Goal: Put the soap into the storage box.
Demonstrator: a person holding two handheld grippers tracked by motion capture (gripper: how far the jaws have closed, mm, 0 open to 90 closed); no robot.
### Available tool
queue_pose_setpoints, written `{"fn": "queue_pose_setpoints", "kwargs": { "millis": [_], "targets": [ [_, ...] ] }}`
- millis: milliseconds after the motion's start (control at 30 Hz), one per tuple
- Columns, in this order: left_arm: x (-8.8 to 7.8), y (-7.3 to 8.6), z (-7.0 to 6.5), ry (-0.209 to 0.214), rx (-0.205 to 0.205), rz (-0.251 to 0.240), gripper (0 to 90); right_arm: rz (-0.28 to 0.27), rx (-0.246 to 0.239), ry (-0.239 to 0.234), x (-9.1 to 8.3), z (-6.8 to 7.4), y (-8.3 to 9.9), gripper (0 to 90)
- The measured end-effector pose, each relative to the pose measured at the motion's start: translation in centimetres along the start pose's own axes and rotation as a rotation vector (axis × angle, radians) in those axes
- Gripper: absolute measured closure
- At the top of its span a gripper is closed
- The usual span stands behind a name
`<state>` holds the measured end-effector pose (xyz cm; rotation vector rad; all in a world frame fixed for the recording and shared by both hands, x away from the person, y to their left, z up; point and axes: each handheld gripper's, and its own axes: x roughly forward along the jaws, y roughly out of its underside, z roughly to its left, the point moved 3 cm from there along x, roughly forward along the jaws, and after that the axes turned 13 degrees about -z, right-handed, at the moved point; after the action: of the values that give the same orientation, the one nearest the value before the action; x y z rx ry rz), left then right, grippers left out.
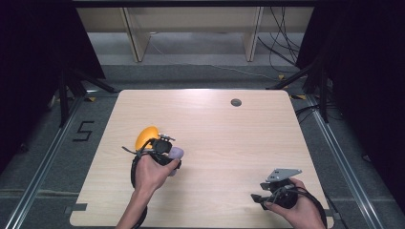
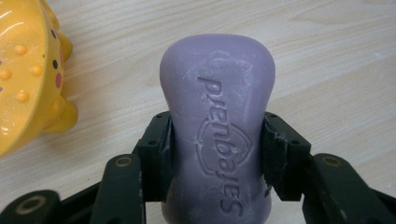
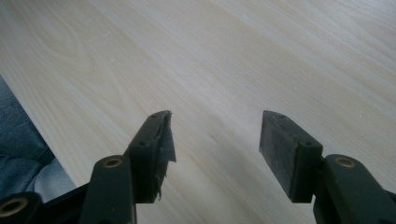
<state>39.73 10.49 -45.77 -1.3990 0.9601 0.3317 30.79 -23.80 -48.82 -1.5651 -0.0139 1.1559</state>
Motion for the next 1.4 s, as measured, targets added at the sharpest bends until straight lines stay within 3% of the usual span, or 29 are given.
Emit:
{"fn": "queue_pose_setpoints", "kwargs": {
  "millis": [100,167,200,333,500,700,900,1233,1400],
  "targets": [
    [-0.1,0.0,0.3,-0.001,0.016,-0.012,49.1,0.010,-0.023,-0.001,-0.1,-0.1,0.0,44.0],
    [-0.2,0.0,0.4,-0.005,0.004,-0.016,49.0,0.000,-0.001,-0.001,0.0,0.0,0.0,44.0],
    [-0.2,0.0,0.4,-0.005,0.004,-0.016,49.1,-0.005,-0.021,0.005,0.1,-0.1,0.0,44.0],
    [-0.5,-0.3,1.1,-0.021,-0.001,0.002,49.1,0.002,0.005,0.000,0.0,0.1,0.0,44.0],
    [-0.8,-0.7,2.1,-0.043,0.004,0.013,49.1,-0.002,-0.018,0.003,0.1,-0.1,0.0,44.0],
    [-1.2,-0.8,2.9,-0.053,-0.018,0.005,49.1,-0.002,-0.018,0.002,0.1,-0.1,0.0,44.0],
    [-1.3,-0.7,3.3,-0.028,-0.040,-0.008,49.1,-0.005,-0.021,0.003,0.1,-0.1,0.0,44.0],
    [-2.0,-0.8,4.4,-0.055,-0.056,-0.007,49.1,-0.005,-0.021,0.004,0.1,-0.1,0.0,44.0],
    [-2.0,-0.8,5.0,-0.049,-0.067,-0.018,49.1,0.007,-0.026,-0.004,0.0,-0.2,-0.1,43.9]
  ]
}}
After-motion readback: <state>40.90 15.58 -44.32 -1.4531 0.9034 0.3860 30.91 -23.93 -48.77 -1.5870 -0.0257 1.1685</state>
